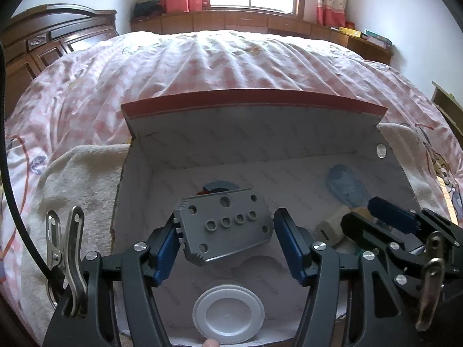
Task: Organize rigid objects
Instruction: 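Carry the grey block and wooden disc over the box with both grippers, then open both grippers to drop the grey block and wooden disc into the box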
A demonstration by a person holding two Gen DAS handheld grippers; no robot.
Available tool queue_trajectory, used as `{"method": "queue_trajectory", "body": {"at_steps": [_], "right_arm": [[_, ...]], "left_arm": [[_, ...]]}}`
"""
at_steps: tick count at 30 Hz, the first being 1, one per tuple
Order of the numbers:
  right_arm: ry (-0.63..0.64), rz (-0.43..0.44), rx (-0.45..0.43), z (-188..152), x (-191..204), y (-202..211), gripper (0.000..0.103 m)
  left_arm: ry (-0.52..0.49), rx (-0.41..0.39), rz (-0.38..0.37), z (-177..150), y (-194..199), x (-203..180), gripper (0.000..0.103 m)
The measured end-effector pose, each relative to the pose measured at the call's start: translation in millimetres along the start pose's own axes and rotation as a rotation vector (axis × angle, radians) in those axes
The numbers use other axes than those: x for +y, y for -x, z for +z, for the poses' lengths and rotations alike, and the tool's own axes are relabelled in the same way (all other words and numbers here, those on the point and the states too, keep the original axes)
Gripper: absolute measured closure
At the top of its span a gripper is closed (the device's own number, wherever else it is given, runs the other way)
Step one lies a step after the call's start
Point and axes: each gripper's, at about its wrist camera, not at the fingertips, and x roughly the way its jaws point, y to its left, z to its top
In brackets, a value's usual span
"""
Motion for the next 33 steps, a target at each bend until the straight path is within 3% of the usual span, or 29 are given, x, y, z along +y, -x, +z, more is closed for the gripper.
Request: {"method": "queue_trajectory", "body": {"at_steps": [12,33], "right_arm": [[-0.003,0.012,-0.01,-1.2,3.4,7.7,0.042],[-0.024,0.018,-0.037,-11.2,8.9,40.1,0.04]], "left_arm": [[0.014,-0.017,0.023,-0.6,8.9,4.6,0.039],[-0.006,-0.056,0.006,-12.0,51.3,-1.0,0.039]]}}
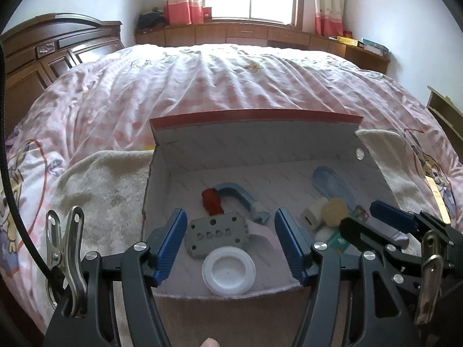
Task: Organize rigid objects
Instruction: 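Open both grippers to drop the grey block and wooden disc into the box, then move the right gripper to the lavender curved plastic handle beside the box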
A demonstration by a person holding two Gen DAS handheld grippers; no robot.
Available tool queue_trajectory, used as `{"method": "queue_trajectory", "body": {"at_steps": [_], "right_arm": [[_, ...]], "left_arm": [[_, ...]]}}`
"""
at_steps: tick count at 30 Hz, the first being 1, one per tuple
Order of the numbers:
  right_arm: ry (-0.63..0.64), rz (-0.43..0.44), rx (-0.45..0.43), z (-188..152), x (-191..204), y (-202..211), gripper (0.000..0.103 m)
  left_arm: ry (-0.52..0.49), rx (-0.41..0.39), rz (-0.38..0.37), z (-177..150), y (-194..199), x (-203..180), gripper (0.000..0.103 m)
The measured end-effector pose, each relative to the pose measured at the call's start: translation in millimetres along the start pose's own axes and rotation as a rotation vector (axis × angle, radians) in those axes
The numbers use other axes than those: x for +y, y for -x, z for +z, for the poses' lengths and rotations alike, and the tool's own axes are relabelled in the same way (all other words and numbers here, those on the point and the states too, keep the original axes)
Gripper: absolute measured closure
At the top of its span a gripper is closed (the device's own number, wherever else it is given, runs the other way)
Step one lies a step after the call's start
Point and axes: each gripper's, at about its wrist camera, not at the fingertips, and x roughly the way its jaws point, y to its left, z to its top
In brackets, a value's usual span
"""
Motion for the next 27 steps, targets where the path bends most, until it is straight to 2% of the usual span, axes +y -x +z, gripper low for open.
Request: {"method": "queue_trajectory", "body": {"at_steps": [27], "right_arm": [[-0.009,-0.003,0.033,-42.9,7.9,35.4,0.04]], "left_arm": [[0.022,0.025,-0.024,-49.4,41.1,3.8,0.039]]}}
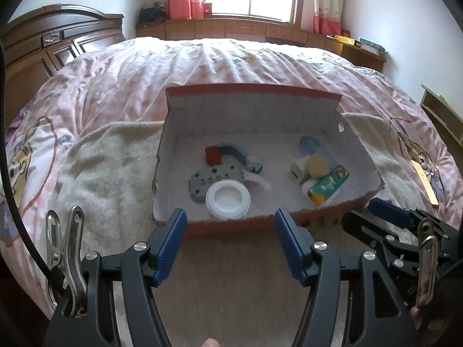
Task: Organize rigid objects
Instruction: 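Move the right gripper to the lavender curved plastic handle beside the box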
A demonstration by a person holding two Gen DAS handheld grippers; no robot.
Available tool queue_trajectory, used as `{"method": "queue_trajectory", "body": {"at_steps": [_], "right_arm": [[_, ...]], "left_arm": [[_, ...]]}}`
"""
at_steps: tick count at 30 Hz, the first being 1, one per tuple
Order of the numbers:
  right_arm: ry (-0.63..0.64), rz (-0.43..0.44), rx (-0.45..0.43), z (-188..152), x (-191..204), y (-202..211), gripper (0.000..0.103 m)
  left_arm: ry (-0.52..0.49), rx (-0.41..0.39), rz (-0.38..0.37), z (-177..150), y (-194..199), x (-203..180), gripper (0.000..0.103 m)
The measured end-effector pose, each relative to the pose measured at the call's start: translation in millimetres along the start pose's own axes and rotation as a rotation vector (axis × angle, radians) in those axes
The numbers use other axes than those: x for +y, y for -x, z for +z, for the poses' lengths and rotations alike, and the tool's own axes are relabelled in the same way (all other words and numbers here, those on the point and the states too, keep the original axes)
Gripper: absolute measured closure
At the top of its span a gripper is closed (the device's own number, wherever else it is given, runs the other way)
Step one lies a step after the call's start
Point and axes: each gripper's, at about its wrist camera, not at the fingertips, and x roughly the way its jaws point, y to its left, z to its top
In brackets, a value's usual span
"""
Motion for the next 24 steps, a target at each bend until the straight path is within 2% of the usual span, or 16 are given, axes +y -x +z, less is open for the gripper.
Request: {"method": "queue_trajectory", "body": {"at_steps": [7,16,21,22,24], "right_arm": [[-0.002,-0.008,0.026,-17.8,-6.5,3.8,0.04],[-0.046,-0.05,0.08,-42.5,-34.8,4.3,0.04],[-0.044,-0.077,0.082,-44.6,-41.3,4.8,0.04],[-0.044,-0.078,0.08,-44.4,-41.9,4.9,0.039],[-0.04,-0.091,0.073,-43.3,-43.8,4.5,0.028]], "left_arm": [[0.011,0.043,-0.007,-21.5,-2.9,3.3,0.039],[0.031,0.084,-0.007,-42.0,-11.0,11.0,0.039],[0.04,0.093,-0.007,-47.4,-14.3,13.5,0.039],[0.042,0.095,-0.007,-47.6,-15.3,14.1,0.039],[0.046,0.099,-0.007,-48.8,-17.0,14.5,0.039]]}}
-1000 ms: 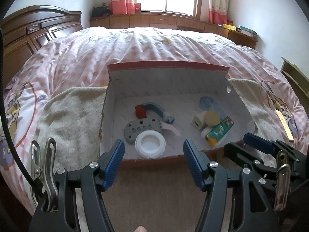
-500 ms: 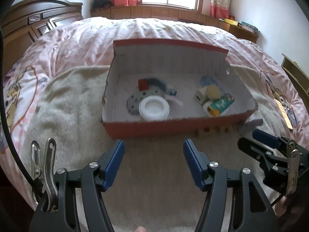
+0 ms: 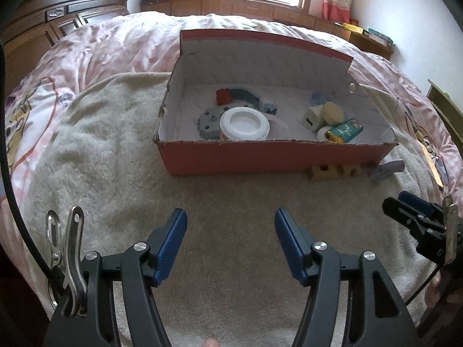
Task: Organize rigid objects
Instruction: 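Move the right gripper to the lavender curved plastic handle beside the box, then grasp the lavender handle with the right gripper while the left gripper moves to the tan wooden puzzle piece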
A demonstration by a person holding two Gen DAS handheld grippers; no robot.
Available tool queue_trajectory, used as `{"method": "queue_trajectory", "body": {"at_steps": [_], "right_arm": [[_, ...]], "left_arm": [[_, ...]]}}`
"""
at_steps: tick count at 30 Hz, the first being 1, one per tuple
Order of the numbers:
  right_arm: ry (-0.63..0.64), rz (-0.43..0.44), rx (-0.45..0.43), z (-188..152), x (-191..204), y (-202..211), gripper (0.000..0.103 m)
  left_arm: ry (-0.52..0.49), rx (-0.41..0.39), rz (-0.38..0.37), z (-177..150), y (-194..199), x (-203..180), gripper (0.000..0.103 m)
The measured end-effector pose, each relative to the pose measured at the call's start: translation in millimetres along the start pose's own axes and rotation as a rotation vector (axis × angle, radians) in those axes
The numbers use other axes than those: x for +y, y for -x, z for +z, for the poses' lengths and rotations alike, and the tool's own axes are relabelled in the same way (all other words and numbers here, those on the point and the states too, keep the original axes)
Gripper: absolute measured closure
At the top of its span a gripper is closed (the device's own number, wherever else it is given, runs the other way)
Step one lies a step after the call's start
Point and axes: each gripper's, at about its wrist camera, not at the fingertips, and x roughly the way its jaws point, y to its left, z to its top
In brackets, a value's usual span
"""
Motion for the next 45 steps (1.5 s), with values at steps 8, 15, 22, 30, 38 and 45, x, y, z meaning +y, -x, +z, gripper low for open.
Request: {"method": "queue_trajectory", "body": {"at_steps": [8,15,22,30,38,45], "right_arm": [[0.059,-0.071,-0.006,13.7,-12.6,-14.0,0.007],[0.075,-0.102,0.003,26.8,-20.2,-33.2,0.007],[0.124,-0.122,0.006,31.8,-15.1,-45.0,0.007],[0.11,-0.141,-0.025,29.7,-20.2,-38.1,0.038],[0.065,-0.106,-0.046,29.1,-37.1,-30.3,0.06],[0.06,-0.06,-0.031,27.8,-46.7,-25.0,0.061]], "left_arm": [[-0.006,0.016,-0.008,-4.0,-7.5,-2.9,0.039],[-0.021,0.026,0.0,-4.7,-12.3,-7.5,0.039],[-0.034,0.034,0.014,-5.3,-15.7,-12.2,0.039],[-0.055,0.037,0.022,-5.3,-16.5,-19.4,0.039],[-0.088,0.027,0.013,-0.7,-12.6,-38.8,0.039],[-0.082,-0.015,-0.048,12.6,-14.6,-69.8,0.039]]}}
